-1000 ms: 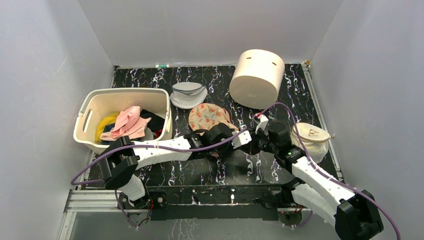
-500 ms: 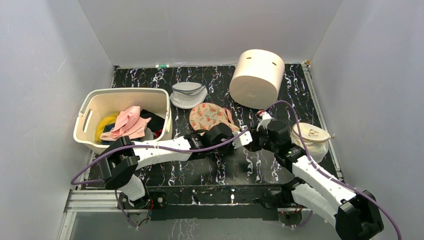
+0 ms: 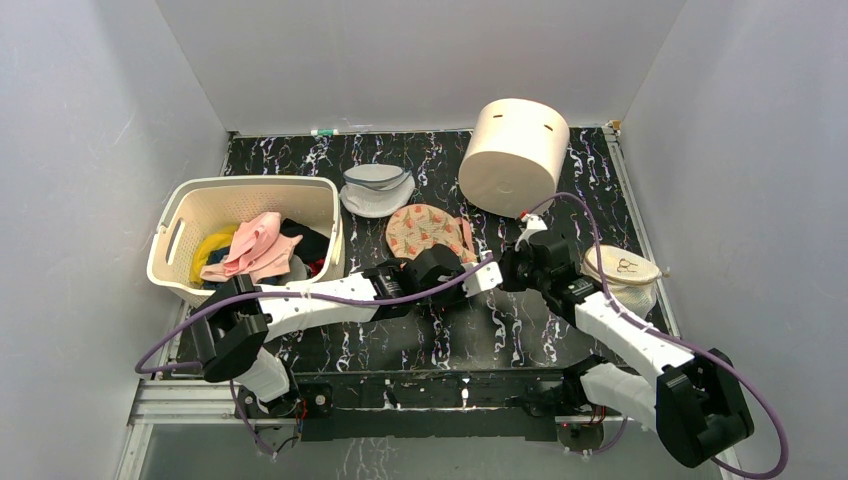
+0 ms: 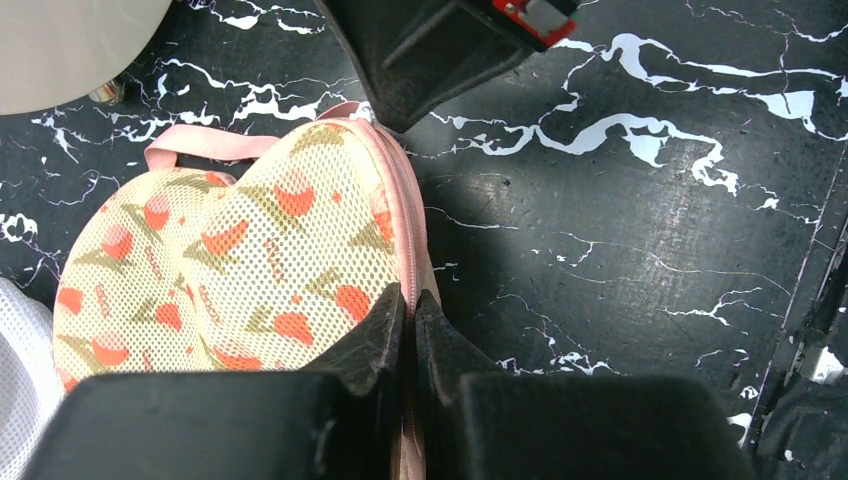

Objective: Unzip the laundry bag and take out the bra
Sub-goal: Unzip the laundry bag at the center of the board.

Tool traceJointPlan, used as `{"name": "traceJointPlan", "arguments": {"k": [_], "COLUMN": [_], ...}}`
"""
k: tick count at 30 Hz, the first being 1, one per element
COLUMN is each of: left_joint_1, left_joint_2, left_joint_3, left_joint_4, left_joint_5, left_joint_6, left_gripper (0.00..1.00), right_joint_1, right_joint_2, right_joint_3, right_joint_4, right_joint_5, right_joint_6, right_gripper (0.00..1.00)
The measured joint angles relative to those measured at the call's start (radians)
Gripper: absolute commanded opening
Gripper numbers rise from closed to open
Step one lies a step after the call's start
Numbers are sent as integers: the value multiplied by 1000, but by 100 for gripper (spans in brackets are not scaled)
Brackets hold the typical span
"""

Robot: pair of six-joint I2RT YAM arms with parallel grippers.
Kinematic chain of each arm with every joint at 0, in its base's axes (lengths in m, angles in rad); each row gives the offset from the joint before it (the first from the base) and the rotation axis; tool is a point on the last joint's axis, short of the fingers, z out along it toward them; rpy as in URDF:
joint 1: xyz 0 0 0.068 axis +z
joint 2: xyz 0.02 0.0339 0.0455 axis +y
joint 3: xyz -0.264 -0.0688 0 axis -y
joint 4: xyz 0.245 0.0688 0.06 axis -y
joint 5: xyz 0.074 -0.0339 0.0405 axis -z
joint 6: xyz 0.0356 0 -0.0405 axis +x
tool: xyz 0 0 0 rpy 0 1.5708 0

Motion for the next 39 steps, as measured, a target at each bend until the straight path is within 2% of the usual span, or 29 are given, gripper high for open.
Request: {"name": "traceJointPlan", "arguments": {"k": [5,6,8,9,14,19,24,28,33,39], "left_joint_1": [0,0,0,0,0,-2,-11,-12,-12,-13], "left_joint_2": [0,0,7,14,26,23,22,23,23,23], "left_joint_3": [0,1,8,14,19,19,19,19,19,19], "left_joint_4": [-6,-14,-40,-51,-69,-69,-64,-64,-56,-53], "left_joint_5": [5,9,23,30,65,114,101,71,29,-9], "left_joint_6": [4,5,7,8,2,-2,-3,-4,-5,1], "left_gripper": [0,8,36,46,67,74,74,69,45,22], "right_joint_1": [-23,-25,-26,-26,-26,-24,-13,0,9,9], "right_joint_2": [17,17,14,8,-96,-145,-148,-152,-163,-159], "right_joint_3": [37,39,37,34,-20,-47,-68,-88,-91,-82], "right_joint_4": [-34,-37,-43,-45,-39,-24,32,60,66,61], "right_joint_5": [-56,-77,-118,-139,-233,-291,-332,-346,-352,-336], "right_joint_6": [-43,-50,-56,-56,-24,25,84,112,116,94], "right_gripper": [0,0,0,0,0,0,0,0,0,0]}}
